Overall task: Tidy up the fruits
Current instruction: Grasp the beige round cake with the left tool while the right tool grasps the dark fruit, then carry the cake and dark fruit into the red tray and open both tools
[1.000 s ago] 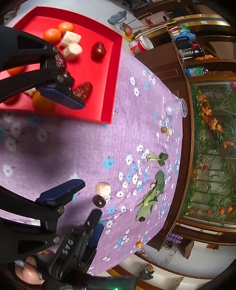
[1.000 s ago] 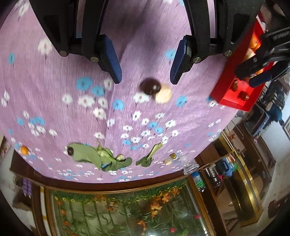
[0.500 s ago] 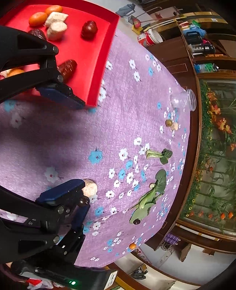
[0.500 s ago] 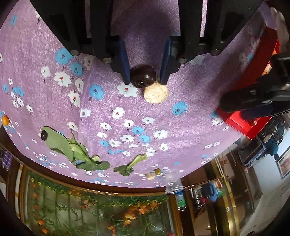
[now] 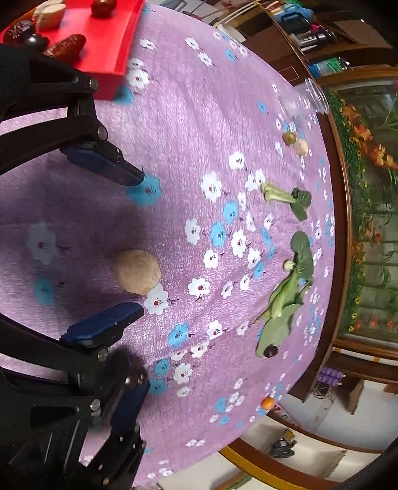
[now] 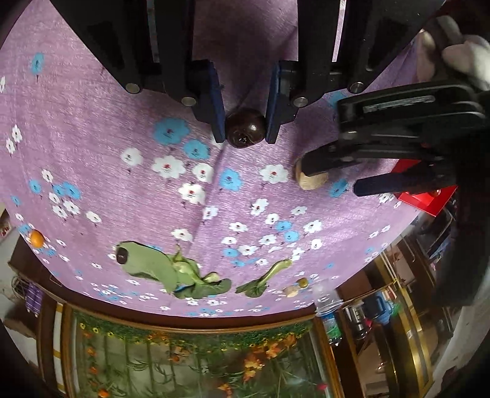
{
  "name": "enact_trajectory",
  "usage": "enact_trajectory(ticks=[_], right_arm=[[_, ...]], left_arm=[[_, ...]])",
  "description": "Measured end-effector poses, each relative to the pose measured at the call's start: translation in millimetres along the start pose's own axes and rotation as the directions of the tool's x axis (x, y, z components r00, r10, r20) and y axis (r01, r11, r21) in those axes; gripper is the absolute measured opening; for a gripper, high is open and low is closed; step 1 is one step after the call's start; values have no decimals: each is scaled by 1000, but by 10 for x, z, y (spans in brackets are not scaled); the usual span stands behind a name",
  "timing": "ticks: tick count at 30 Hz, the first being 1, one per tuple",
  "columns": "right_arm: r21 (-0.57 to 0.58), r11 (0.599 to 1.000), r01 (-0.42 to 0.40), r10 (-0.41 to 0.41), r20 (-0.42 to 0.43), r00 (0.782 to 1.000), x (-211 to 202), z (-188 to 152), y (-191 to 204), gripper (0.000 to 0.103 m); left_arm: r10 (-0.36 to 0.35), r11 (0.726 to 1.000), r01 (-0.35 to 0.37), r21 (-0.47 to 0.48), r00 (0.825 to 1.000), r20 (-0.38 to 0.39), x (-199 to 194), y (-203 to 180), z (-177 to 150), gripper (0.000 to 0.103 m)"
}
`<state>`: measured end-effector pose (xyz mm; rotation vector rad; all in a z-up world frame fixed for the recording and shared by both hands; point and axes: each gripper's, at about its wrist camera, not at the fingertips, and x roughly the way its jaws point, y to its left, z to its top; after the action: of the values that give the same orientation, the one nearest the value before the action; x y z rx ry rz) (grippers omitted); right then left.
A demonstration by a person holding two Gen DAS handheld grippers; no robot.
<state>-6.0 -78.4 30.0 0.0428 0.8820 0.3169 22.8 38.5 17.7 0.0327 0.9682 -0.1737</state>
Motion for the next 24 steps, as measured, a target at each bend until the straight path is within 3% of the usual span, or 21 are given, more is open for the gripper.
enact_trajectory(ticks=[3,4,5,10,15,18,24], right_arm=[[5,1000,-1,1,5,1000,-23,-17,-4,28],[7,1000,-1,1,6,1000,-27,-19,1,28],[10,1000,-1,1,7,1000,-30,-16,8,28],[2,1000,-4,4,19,1000,-95,10,93,28],[-39,999,-29,31,41,999,-235,49,351,28],[-78,995,-67,71,50,996,-299,82,618,28],[-169,968,-187,193,19,981,-270,130,1324,28]], left_arm=[[9,1000,-9,26,1000,11,34,-48,-5,48],[-8,1000,7,28,1000,11,26,-51,-3,31],[-16,999,16,28,1000,8,17,-49,3,28],[-29,999,30,-28,999,40,-166,75,-46,28],[-26,993,39,-112,994,110,-612,374,-167,29],[14,985,14,-169,987,160,-972,636,-306,29],[192,953,-134,-271,960,202,-1473,1199,-684,29]])
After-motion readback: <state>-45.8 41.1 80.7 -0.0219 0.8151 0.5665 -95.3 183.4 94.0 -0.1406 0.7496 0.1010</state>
